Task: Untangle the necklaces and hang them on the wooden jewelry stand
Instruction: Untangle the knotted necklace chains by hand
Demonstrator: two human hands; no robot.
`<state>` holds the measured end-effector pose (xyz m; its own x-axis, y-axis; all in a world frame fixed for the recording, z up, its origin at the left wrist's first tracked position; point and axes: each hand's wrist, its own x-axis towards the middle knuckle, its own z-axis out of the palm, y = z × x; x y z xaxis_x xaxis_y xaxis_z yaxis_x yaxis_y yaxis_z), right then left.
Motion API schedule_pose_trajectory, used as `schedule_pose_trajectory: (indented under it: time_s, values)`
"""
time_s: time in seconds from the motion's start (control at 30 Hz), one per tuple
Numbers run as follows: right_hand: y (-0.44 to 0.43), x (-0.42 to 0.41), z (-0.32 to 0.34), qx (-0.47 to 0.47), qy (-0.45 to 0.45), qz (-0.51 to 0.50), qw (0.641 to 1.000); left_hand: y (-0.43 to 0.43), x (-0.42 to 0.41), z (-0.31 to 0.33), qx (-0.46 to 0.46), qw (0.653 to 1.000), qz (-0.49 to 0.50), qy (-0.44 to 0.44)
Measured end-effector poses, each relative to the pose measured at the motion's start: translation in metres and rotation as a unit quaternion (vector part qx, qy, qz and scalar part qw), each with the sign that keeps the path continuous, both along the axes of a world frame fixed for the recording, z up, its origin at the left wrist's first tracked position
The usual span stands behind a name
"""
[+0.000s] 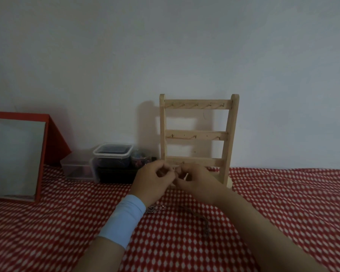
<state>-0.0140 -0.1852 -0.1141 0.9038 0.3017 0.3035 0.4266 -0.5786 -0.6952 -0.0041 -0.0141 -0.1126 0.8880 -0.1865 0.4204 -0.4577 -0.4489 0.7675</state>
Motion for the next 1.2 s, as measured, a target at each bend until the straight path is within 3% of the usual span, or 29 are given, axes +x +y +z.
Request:
schedule_pose_trajectory:
  time_s: [0.1, 0.2, 0.33, 0.4, 0.5, 0.63, 0.73, 0.9, 0.97, 1.07, 1.13, 1.2]
  values:
    - [-0.007, 0.0, 0.006, -0.014, -0.013, -0.039, 0.999, -0.008, -0.001, 0.004, 0.026, 0.999, -0.039, 0.012]
    - [-0.017, 0.0, 0.012, -0.036, -0.037, -0.109, 0.993, -0.011, -0.002, 0.013, -0.016, 0.99, -0.089, 0.106]
    - [-0.025, 0.0, 0.017, -0.079, -0.1, -0.192, 0.973, -0.001, 0.004, 0.023, 0.084, 0.978, -0.102, 0.162]
    - [-0.025, 0.001, 0.014, -0.096, -0.088, -0.196, 0.972, 0.005, 0.012, 0.028, 0.025, 0.98, -0.105, 0.164]
    - [-0.019, 0.003, 0.007, -0.11, -0.068, -0.188, 0.974, 0.007, 0.017, 0.03, -0.134, 0.962, -0.155, 0.181]
    - [-0.011, 0.002, 0.01, 0.032, -0.002, -0.126, 0.992, -0.005, 0.007, 0.028, -0.274, 0.925, -0.207, 0.164]
    - [-0.01, -0.003, 0.015, 0.146, 0.096, -0.083, 0.981, -0.005, 0.008, 0.021, -0.283, 0.93, -0.187, 0.144]
    - [-0.008, -0.004, 0.017, 0.182, 0.089, -0.074, 0.976, 0.0, 0.01, 0.019, -0.219, 0.951, -0.167, 0.142]
    - [-0.01, -0.002, 0.018, 0.263, 0.114, -0.043, 0.957, 0.004, 0.013, 0.019, -0.201, 0.956, -0.168, 0.136]
    - [-0.015, -0.002, 0.02, 0.422, 0.161, 0.06, 0.89, 0.005, 0.014, 0.016, -0.2, 0.956, -0.162, 0.14]
    - [-0.016, -0.004, 0.02, 0.469, 0.173, 0.097, 0.861, 0.006, 0.015, 0.015, -0.243, 0.946, -0.16, 0.142]
    - [-0.015, -0.005, 0.018, 0.471, 0.174, 0.096, 0.86, 0.01, 0.014, 0.019, -0.31, 0.924, -0.171, 0.147]
